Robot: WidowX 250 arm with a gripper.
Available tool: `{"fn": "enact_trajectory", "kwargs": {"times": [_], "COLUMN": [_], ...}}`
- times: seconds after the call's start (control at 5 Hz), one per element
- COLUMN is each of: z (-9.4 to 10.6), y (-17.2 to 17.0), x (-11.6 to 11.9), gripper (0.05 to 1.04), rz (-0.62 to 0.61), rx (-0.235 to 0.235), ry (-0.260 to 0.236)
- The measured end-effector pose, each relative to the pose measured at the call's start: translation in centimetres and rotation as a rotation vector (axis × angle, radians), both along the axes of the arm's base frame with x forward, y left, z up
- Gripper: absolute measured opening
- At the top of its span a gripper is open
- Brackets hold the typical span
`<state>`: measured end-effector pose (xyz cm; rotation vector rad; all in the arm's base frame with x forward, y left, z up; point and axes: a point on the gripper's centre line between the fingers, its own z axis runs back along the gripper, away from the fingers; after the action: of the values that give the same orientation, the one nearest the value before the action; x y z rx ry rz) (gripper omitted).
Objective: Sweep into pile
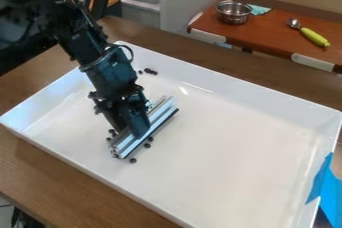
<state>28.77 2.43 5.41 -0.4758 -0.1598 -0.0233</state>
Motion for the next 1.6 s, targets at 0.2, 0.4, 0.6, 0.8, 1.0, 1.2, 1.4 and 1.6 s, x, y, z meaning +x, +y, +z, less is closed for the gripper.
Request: {"fn": "enact_trajectory", "kwargs": {"times": [0.2,0.4,0.6,0.8,1.0,1.2,1.4,1.6], "z": [2.0,2.6,1.5,0.1,-0.6,-0.9,-1.1,-1.3], "y": [-0.8,-1.6,-3.5,-5.1,-5.6,-5.5,-4.3,-3.3], "x": [-0.5,-0.6,-0.7,-1.1,-1.2,-1.0,-0.9,-0.4], "gripper": [0.373,0.373,0.373,0.373,0.373,0.373,0.373,0.373], "rz": [0.001,-0.001,-0.016,-0.038,-0.038,-0.043,-0.037,-0.039], "rx": [-0.042,-0.053,-0.030,0.001,0.018,0.026,0.022,0.030], "ry": [-0.003,0.002,-0.004,-0.019,-0.038,-0.052,-0.045,-0.039]}}
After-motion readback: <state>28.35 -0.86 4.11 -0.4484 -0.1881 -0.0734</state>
